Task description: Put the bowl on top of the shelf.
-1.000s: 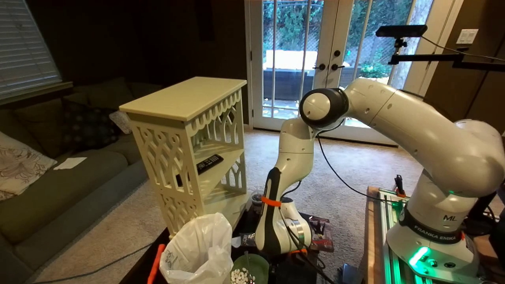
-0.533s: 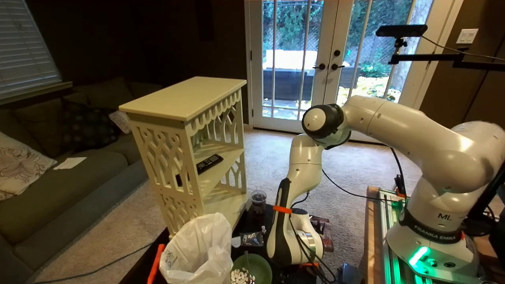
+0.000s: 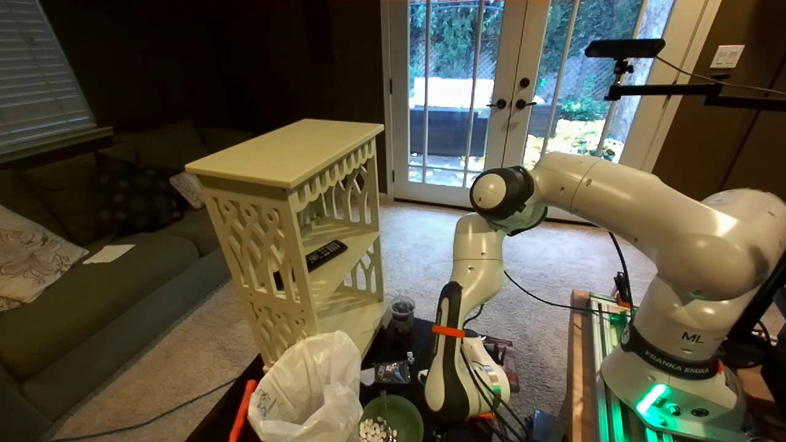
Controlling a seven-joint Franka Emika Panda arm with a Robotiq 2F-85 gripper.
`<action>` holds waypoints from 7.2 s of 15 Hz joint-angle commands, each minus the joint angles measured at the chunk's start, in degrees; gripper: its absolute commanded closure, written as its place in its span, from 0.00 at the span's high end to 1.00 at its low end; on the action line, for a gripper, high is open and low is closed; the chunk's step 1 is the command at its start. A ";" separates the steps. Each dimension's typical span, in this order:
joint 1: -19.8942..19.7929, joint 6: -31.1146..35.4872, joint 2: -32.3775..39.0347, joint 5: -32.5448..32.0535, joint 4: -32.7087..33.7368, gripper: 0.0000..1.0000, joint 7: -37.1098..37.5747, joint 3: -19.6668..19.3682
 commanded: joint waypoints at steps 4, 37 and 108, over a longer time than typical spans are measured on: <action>4.85 -1.43 -0.31 -24.96 1.32 0.14 25.28 -6.55; 25.35 18.80 -44.78 6.12 -30.42 0.01 65.33 -9.59; 32.67 0.06 -101.72 97.11 0.01 0.01 43.30 -22.92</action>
